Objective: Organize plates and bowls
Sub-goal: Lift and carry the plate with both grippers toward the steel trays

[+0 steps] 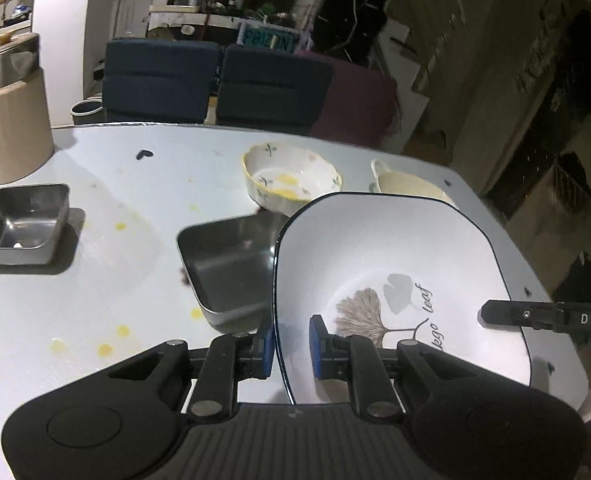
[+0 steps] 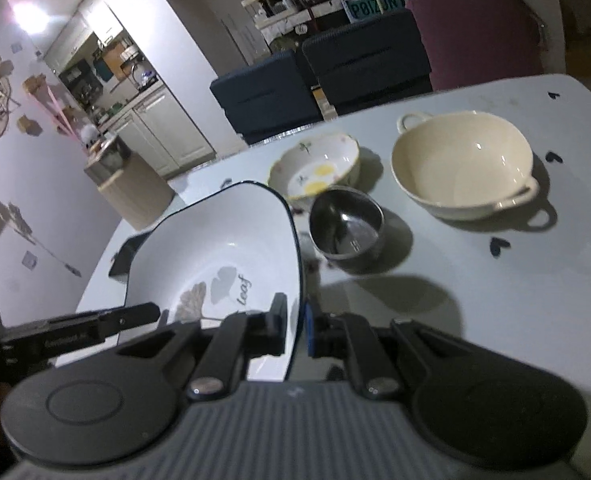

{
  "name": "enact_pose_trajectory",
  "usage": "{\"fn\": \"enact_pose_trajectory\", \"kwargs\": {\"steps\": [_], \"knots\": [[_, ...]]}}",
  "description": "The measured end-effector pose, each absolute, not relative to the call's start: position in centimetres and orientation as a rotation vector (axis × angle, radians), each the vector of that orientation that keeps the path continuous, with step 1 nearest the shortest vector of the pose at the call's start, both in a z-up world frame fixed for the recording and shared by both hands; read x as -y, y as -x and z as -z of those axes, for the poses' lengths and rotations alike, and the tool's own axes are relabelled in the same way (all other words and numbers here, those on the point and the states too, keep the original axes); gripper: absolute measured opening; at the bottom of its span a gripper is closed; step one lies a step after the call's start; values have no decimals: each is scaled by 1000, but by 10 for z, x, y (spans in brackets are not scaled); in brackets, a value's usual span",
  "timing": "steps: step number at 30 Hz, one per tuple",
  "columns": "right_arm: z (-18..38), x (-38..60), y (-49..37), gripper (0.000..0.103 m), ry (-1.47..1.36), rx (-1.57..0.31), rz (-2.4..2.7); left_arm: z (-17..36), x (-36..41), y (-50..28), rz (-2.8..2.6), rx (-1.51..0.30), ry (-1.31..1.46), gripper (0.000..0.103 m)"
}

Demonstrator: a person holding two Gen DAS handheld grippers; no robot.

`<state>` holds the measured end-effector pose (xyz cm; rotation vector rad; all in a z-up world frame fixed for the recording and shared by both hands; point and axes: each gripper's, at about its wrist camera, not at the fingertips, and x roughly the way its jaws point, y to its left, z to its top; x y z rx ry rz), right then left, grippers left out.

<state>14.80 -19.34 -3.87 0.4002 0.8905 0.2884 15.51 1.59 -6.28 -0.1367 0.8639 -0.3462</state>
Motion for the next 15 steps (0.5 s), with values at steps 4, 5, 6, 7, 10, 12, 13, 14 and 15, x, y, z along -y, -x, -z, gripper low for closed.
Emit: {"fn": "enact_pose_trajectory", "kwargs": {"steps": [4,5,6,7,10,12,13,14,15], "knots": [[49,199,-136,12,-373,-927,-287,73,-4,-156,367,-886,112,18],[51,201,-131,12,-366,-935,-285,75,0,-154,374,-890,106,18],[57,209,-123,12,-358,-946,-287,79,4,-155,381,-899,96,18],[59,212,-119,12,-354,-956,-286,82,8,-156,389,-909,84,18],[67,221,-114,12,-362,-983,-277,92,25,-156,414,-935,59,18],[72,225,-113,12,-360,-1003,-258,100,34,-158,425,-951,49,18],[75,229,-111,12,-354,-1011,-247,103,38,-158,429,-956,41,18],[78,230,-111,12,-350,-1020,-236,108,42,-159,428,-961,30,18],[80,232,-111,12,-352,-1028,-225,112,46,-160,423,-966,17,20]]}}
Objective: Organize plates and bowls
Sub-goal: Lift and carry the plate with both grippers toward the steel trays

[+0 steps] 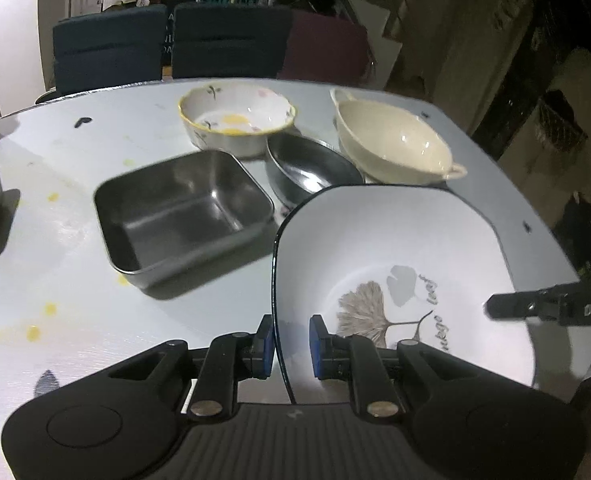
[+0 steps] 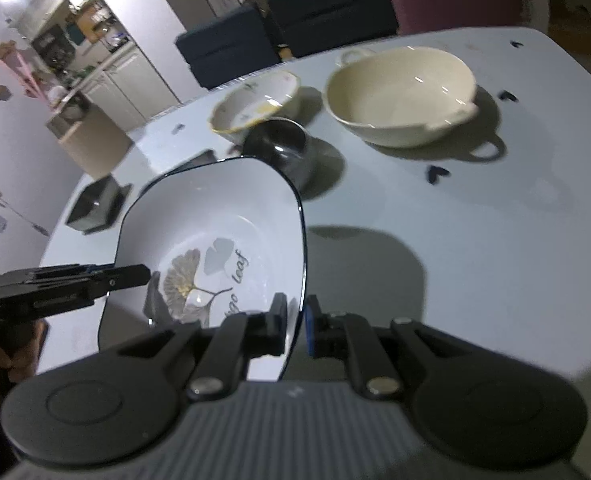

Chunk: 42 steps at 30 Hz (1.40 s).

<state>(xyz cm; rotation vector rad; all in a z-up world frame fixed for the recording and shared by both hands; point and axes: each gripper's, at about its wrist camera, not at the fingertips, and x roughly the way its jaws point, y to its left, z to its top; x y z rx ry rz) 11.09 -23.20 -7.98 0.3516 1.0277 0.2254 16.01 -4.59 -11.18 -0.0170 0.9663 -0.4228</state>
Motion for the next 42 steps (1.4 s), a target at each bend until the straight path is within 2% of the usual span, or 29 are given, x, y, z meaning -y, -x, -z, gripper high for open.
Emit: {"fn": "enact_pose_trajectory", "kwargs": {"steps": [9,30,42], "knots": [[92,239,-112,12,-307,-1071,-196,140,51,-171,406,-1018,30,23],[106,229,-137,11,-262,-1107,-108,151,49,-180,445,-1025,25,22],[122,227,-144,14,-236,-1145,-90,145,46,-177,471,-1028,7,16]]}}
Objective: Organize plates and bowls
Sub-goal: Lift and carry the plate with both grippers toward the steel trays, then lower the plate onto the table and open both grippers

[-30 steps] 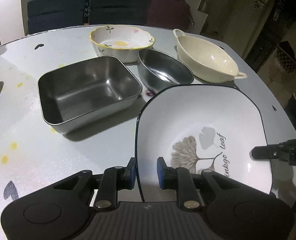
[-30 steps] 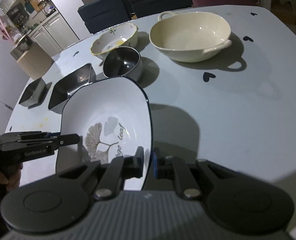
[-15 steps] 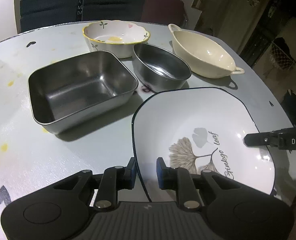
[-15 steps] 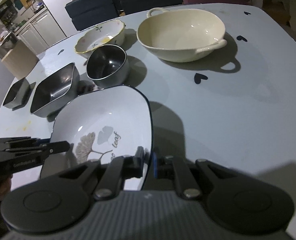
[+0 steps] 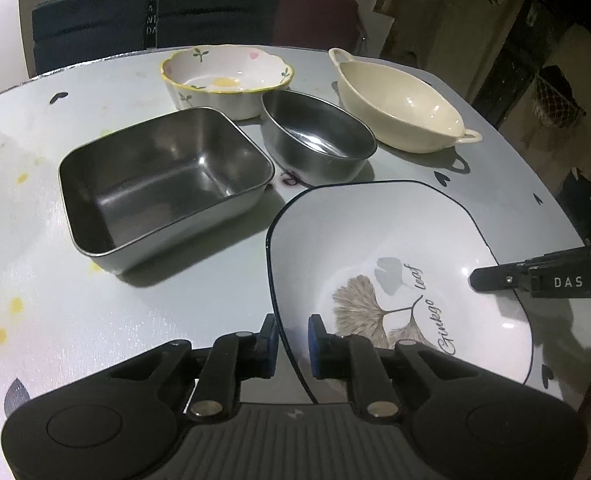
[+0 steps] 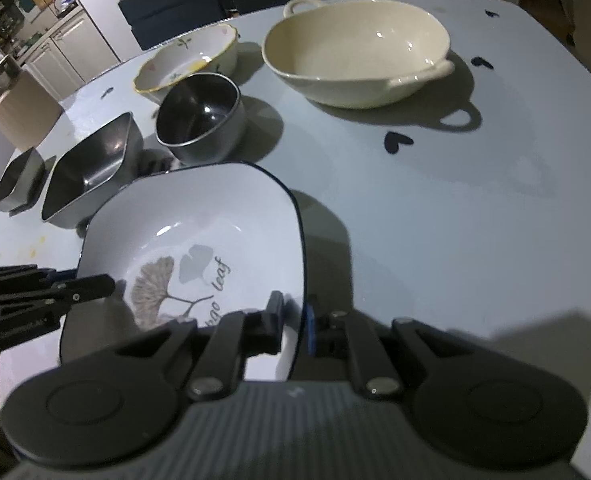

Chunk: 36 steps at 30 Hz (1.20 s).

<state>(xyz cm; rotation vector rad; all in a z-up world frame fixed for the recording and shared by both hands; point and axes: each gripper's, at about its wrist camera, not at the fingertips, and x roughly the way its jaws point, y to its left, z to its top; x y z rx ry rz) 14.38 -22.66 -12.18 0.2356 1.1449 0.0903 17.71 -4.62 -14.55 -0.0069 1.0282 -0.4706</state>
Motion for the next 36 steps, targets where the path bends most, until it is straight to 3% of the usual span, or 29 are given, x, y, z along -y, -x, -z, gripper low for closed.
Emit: {"fn": "enact_pose_trajectory", "kwargs": {"steps": [19,24,26,28,32,36], "knots": [[127,227,-144,14,-243,-1138,-100,143,44,-171,495,-1053,9,16],[128,228,-141,18,-237,-1118,-108,142,42,-169,499,-1059,21,21],[128,227,-139,29,-232,-1126,-118,141,40,-167,492,-1058,26,39],[129,225,-136,45,-234,-1137,-130,140,39,-166,482,-1055,29,50],[126,221,-131,62,-209,-1125,-145,136,38,-164,466,-1046,32,75],[118,222,-128,86,-199,-1088,-146,126,36,-165,456,-1020,36,89]]}}
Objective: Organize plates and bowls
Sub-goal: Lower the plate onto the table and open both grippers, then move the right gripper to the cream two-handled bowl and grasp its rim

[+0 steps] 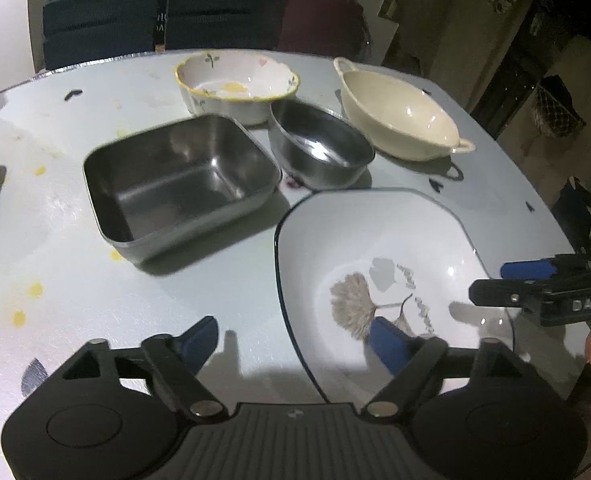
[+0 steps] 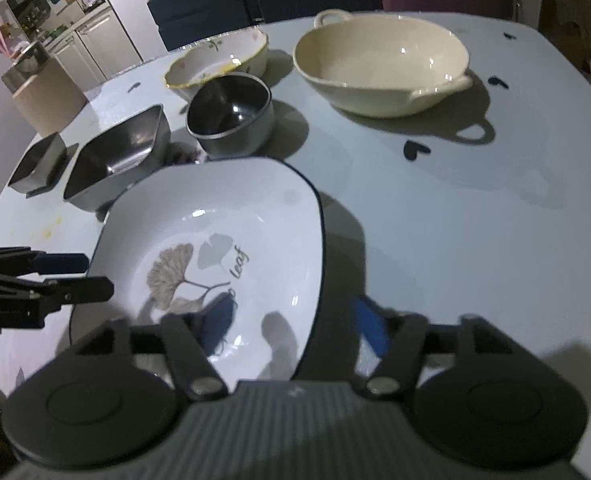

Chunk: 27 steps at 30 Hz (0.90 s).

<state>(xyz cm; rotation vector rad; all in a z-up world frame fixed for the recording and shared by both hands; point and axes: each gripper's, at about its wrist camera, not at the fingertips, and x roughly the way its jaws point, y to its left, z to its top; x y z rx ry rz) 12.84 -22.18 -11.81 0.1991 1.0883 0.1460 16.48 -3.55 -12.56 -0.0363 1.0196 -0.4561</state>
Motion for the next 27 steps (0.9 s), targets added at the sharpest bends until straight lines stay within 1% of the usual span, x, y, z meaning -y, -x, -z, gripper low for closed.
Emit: {"fn": "enact_pose_trajectory", "kwargs": {"steps": [1,2,4,9,11,15,21,24,26,27], "knots": [[115,223,-129,93,-203,-1083,-142,121,35,-165,454,-1007,41,94],[112,225,-129,96,-208,-1080,-140,116,34,-166,451,-992,46,98],[103,229,-130,103,-228,-1054,-138,104,35,-169,443,-957,47,100],[74,244,-132,103,-316,-949,-112,74,42,-175,427,-853,4,101],[63,254,-133,103,-362,-897,-91,64,48,-177,418,-810,-18,103],[49,275,-139,103,-464,-800,-13,46,63,-184,402,-733,-56,103],[47,307,-158,103,-594,-727,147,33,79,-201,402,-687,-18,103],[52,319,-171,102,-663,-718,175,30,88,-212,399,-672,-4,103],[58,325,-180,100,-727,-719,190,28,96,-220,398,-658,-6,103],[62,327,-184,97,-752,-723,204,27,100,-224,399,-652,-9,103]]}}
